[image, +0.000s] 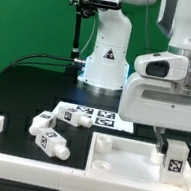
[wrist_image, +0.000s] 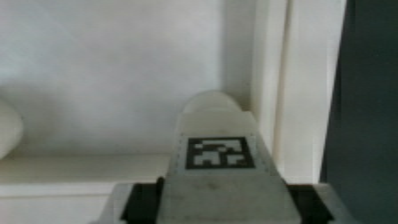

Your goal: Assemble one leg

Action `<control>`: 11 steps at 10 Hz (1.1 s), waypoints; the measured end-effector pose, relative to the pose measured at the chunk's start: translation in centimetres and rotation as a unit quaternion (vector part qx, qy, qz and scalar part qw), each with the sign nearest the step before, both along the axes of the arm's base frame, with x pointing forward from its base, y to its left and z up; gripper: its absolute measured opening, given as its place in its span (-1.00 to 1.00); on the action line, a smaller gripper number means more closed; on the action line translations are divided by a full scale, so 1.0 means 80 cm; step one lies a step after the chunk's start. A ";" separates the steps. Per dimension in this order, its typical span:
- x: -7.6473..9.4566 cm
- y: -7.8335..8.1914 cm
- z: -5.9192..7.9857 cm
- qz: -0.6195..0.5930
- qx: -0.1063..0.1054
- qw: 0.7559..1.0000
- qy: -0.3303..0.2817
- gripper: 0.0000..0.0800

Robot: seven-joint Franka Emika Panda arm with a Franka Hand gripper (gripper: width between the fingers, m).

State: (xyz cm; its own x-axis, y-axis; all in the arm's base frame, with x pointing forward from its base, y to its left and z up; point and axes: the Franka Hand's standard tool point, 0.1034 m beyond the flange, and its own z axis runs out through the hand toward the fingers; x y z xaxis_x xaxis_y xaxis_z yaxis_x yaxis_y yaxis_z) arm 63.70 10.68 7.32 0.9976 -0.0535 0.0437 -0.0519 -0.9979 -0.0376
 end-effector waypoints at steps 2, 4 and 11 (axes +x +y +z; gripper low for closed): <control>0.000 0.004 -0.001 -0.144 0.008 0.989 -0.006 -0.29; 0.000 0.007 0.000 -0.310 0.022 0.951 0.001 -0.29; -0.004 0.013 -0.001 -0.526 0.025 0.849 0.044 -0.29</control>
Offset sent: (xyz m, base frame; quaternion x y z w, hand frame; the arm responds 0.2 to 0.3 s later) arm 0.0002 0.0198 -0.0059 0.0265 -0.0220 0.4779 0.8777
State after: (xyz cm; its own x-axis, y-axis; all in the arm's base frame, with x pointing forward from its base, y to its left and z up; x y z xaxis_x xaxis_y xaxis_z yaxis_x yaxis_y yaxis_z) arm 63.35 11.69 7.25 0.3952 -0.9168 -0.0581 -0.9186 -0.3942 -0.0286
